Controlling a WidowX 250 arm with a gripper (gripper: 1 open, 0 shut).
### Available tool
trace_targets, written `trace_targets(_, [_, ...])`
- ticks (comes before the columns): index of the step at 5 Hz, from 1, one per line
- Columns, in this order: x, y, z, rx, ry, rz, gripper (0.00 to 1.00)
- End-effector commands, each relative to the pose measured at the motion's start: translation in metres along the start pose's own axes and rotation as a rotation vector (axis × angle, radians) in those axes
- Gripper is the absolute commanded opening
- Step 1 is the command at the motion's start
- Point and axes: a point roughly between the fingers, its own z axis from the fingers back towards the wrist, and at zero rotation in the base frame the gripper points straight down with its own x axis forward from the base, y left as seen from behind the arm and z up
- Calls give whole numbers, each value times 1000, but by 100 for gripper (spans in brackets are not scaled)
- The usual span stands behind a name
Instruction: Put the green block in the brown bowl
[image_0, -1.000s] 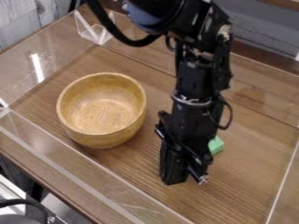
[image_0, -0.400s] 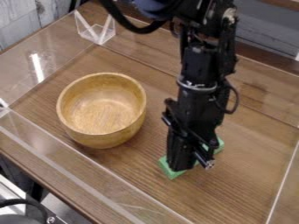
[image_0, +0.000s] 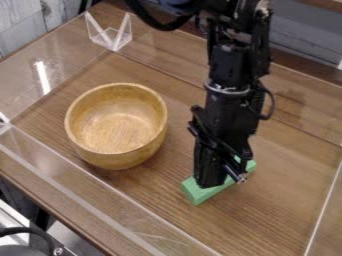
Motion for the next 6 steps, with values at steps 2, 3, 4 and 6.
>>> trace_targets(2, [0, 13, 24, 39, -47, -48, 100])
trace_targets(3, [-1, 19, 25, 59, -50, -86, 100])
trace_targets(4, [2, 21, 15, 76, -56, -115, 100])
trace_targets(6, [8, 27, -4, 104, -65, -170, 100])
